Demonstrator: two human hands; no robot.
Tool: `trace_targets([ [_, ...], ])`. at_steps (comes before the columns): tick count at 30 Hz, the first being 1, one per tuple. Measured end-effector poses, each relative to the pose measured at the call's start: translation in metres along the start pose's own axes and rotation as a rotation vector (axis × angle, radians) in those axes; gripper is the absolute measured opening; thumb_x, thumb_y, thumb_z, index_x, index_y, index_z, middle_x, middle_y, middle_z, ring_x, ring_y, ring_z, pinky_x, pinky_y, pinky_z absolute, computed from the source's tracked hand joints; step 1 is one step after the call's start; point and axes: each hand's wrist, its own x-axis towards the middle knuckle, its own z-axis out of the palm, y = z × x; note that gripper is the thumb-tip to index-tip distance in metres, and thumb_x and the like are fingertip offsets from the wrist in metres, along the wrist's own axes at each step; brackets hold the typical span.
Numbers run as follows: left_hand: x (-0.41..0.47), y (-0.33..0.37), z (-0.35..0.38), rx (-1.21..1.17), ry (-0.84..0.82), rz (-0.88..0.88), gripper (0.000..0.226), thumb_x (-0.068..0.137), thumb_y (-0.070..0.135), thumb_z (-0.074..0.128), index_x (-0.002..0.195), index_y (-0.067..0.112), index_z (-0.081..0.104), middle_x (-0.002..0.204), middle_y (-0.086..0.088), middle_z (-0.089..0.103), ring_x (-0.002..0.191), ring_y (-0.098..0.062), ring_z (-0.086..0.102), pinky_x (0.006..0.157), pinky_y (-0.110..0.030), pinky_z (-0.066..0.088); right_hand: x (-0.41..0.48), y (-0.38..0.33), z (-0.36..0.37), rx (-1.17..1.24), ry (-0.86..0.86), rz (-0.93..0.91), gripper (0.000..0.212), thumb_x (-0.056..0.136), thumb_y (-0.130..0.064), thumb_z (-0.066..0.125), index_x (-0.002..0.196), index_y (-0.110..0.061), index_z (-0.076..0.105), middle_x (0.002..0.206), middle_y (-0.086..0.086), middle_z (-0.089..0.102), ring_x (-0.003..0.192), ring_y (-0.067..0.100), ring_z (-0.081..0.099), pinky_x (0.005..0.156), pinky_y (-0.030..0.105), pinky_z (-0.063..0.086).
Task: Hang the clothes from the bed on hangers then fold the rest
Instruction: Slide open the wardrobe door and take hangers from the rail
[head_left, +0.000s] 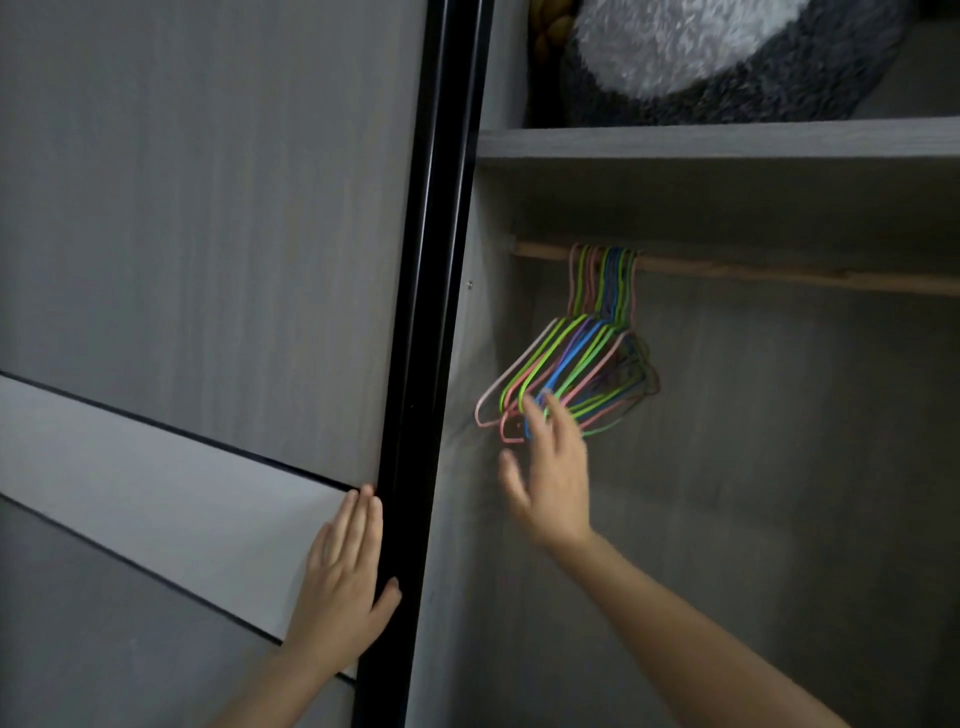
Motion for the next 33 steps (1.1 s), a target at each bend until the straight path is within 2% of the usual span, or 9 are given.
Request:
trace_targets([
  [3,-0.001,0.002,0.0,0.004,0.007,-0.036,0.091,0.073,0.04,0.038,0.148,0.0,0.002,0.145,-0.02,0.03,0.145,-0.013,-0.01,0.109,-0.031,0.008,0.032,0.02,-0.012,0.114,0.067,0.566,0.04,0.085,-0.009,0.056,0.122,0.007,0.054,0.118,0.026,0.056,0.114,0.038,0.049,0.098,0.036,0.032],
  [5,-0.002,0.005,0.001,0.011,0.007,-0.056,0.089,0.073,0.04,0.037,0.144,-0.007,0.012,0.145,-0.022,0.03,0.145,-0.013,-0.011,0.111,-0.035,0.015,0.05,0.038,-0.019,0.27,-0.044,0.938,0.026,0.091,-0.015,0.053,0.11,0.002,0.06,0.109,0.023,0.061,0.106,0.034,0.055,0.086,0.032,0.038],
  [7,-0.002,0.006,0.0,0.014,-0.026,-0.081,0.087,0.074,0.041,0.036,0.142,-0.009,0.019,0.146,-0.023,0.027,0.144,-0.012,-0.013,0.108,-0.043,0.029,0.063,0.053,-0.022,0.343,-0.25,1.075,0.028,0.095,-0.027,0.048,0.083,-0.006,0.062,0.09,0.021,0.062,0.086,0.028,0.059,0.069,0.029,0.039],
  [11,-0.005,0.007,0.005,-0.033,-0.143,-0.162,0.088,0.082,0.046,0.035,0.142,0.005,-0.014,0.153,-0.01,-0.018,0.137,-0.007,-0.03,0.114,-0.039,0.004,0.072,0.061,-0.021,0.33,-0.487,1.089,0.037,0.095,-0.037,0.048,0.066,-0.017,0.055,0.071,0.009,0.057,0.056,0.015,0.048,0.051,0.021,0.033],
  [15,-0.007,0.008,0.009,-0.068,-0.177,-0.203,0.098,0.09,0.041,0.048,0.134,0.011,-0.035,0.144,0.001,-0.041,0.136,-0.01,-0.035,0.112,-0.03,-0.012,0.072,0.061,-0.004,0.245,-0.513,1.033,0.036,0.092,-0.034,0.054,0.085,-0.001,0.068,0.085,0.014,0.058,0.079,0.02,0.05,0.058,0.026,0.035],
  [22,-0.007,0.01,0.01,-0.111,-0.178,-0.224,0.099,0.091,0.044,0.048,0.133,0.013,-0.036,0.143,0.003,-0.042,0.136,-0.012,-0.033,0.113,-0.03,-0.011,0.065,0.051,0.013,0.225,-0.305,1.056,0.033,0.087,-0.018,0.059,0.058,-0.003,0.056,0.068,0.015,0.051,0.079,0.025,0.047,0.07,0.03,0.034],
  [25,-0.006,0.012,0.009,-0.126,-0.191,-0.231,0.096,0.088,0.047,0.046,0.138,0.01,-0.027,0.147,0.0,-0.034,0.141,-0.017,-0.023,0.115,-0.033,-0.003,0.067,0.046,0.011,0.153,-0.237,1.062,0.033,0.09,-0.024,0.049,0.086,0.004,0.066,0.091,0.025,0.062,0.1,0.036,0.056,0.084,0.037,0.043],
  [29,-0.005,0.012,0.008,-0.125,-0.142,-0.205,0.092,0.077,0.052,0.038,0.144,0.001,0.0,0.154,-0.011,0.002,0.143,-0.027,0.01,0.108,-0.043,0.024,0.072,0.047,-0.004,0.0,-0.12,0.988,0.036,0.094,-0.026,0.038,0.103,0.005,0.055,0.109,0.028,0.059,0.107,0.042,0.052,0.087,0.039,0.039],
  [33,-0.007,0.009,0.013,-0.129,-0.151,-0.226,0.093,0.075,0.06,0.022,0.143,0.01,-0.015,0.153,-0.001,-0.018,0.144,-0.019,-0.007,0.114,-0.041,0.013,0.074,0.061,-0.029,-0.063,-0.121,0.948,0.037,0.094,-0.025,0.038,0.105,0.006,0.056,0.11,0.029,0.06,0.106,0.042,0.053,0.084,0.037,0.039],
])
